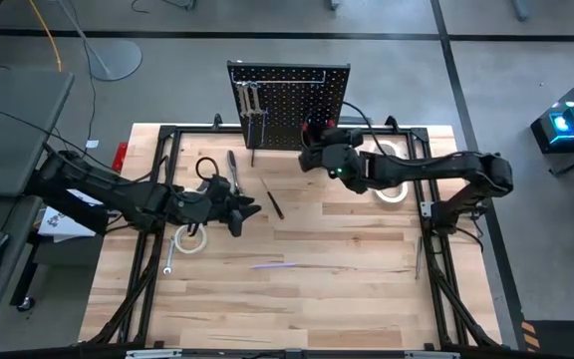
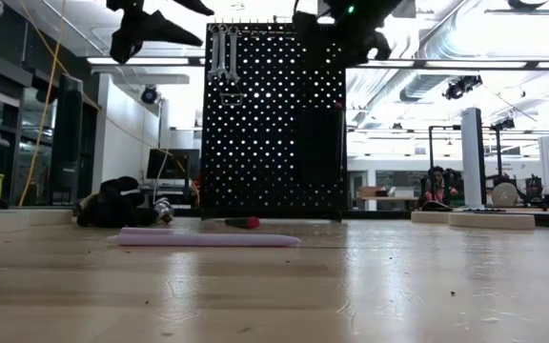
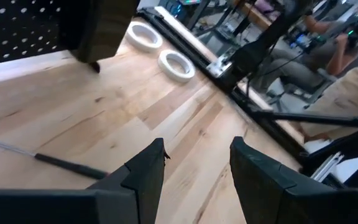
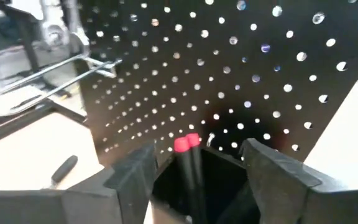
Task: Hang tools onto peg board
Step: Put the black pen into the black bin on the pegboard, then put the nut driver into the black bin on the pegboard
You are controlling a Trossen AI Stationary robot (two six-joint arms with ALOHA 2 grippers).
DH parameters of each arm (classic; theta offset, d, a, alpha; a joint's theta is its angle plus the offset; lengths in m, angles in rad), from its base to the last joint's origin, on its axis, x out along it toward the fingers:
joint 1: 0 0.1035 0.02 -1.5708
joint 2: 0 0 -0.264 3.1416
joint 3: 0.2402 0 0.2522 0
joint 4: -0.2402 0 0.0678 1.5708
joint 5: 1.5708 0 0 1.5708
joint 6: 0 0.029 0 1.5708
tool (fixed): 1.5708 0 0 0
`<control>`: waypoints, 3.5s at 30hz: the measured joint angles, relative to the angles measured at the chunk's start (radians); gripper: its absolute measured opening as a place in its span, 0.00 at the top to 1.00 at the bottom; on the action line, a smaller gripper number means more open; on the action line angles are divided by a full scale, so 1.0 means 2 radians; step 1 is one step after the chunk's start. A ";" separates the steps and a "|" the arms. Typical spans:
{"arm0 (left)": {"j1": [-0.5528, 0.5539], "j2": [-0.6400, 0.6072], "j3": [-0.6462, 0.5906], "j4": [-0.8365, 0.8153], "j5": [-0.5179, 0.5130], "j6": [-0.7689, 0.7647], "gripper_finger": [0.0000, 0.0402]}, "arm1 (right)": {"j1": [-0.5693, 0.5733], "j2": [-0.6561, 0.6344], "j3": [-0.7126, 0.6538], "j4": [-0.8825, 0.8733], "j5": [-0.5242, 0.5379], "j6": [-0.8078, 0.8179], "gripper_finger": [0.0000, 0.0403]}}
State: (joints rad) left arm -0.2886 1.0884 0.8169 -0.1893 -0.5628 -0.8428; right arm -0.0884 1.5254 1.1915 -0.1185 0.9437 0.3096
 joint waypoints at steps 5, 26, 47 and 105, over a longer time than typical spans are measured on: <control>0.000 0.000 -0.001 -0.027 0.001 0.004 0.59 | 0.026 -0.035 0.000 -0.056 -0.032 0.044 0.41; 0.011 0.043 0.000 -0.157 0.117 0.070 0.59 | 0.127 0.132 0.000 0.021 -0.175 0.146 0.40; -0.003 0.020 0.001 -0.173 0.135 0.056 0.59 | 0.090 0.376 0.168 -0.124 -0.212 0.244 0.40; 0.046 0.312 0.286 -0.238 0.122 0.463 0.59 | 0.158 0.108 0.162 -0.399 -0.385 0.064 0.93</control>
State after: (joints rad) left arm -0.1957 1.7116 1.3894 -0.6647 -0.3183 0.0829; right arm 0.2279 1.7409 1.5154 -0.9158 0.1745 0.4366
